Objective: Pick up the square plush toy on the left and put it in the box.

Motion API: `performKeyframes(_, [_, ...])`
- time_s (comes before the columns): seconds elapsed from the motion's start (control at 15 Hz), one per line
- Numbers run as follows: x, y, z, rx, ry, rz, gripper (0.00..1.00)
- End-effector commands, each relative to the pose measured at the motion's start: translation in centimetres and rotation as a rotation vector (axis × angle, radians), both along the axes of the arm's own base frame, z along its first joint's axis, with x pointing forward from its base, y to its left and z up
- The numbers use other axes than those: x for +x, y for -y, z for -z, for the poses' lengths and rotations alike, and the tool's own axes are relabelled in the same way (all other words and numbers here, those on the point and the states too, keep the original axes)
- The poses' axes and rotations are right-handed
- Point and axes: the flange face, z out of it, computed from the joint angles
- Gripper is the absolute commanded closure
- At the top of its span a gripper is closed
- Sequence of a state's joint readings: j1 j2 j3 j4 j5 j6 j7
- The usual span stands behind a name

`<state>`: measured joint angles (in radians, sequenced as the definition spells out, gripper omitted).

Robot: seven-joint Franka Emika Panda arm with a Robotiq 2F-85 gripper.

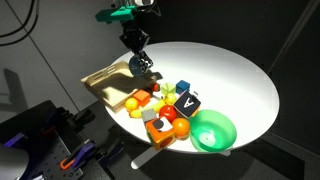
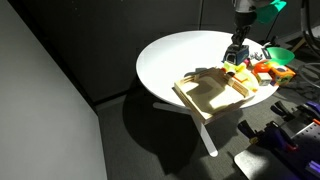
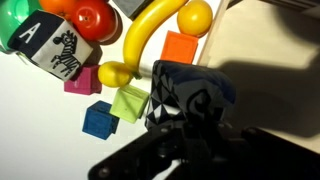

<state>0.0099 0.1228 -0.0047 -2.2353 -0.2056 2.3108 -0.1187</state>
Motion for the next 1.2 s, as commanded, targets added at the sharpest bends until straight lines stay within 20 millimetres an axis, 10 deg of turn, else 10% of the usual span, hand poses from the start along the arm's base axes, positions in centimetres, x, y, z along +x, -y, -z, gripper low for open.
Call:
performKeyframes(0.0, [-1.4,-2.1,-1.5,0.049,-0.022,-0.055,0.96])
performKeyframes(0.07, [-1.8,-2.7,-1.5,0.050,-0.029,-0.070,0.96])
performKeyframes(0.13, [-2.1,-3.0,-1.5,0.048,-0.037,-0.081,0.66])
performKeyframes(0.73, [-3.0,-2.1,-2.3,0.036,-0.085,-0.076,0.03])
performKeyframes(1.13, [-2.9,-1.8,-1.8,0.021,-0.103,-0.065,0.00])
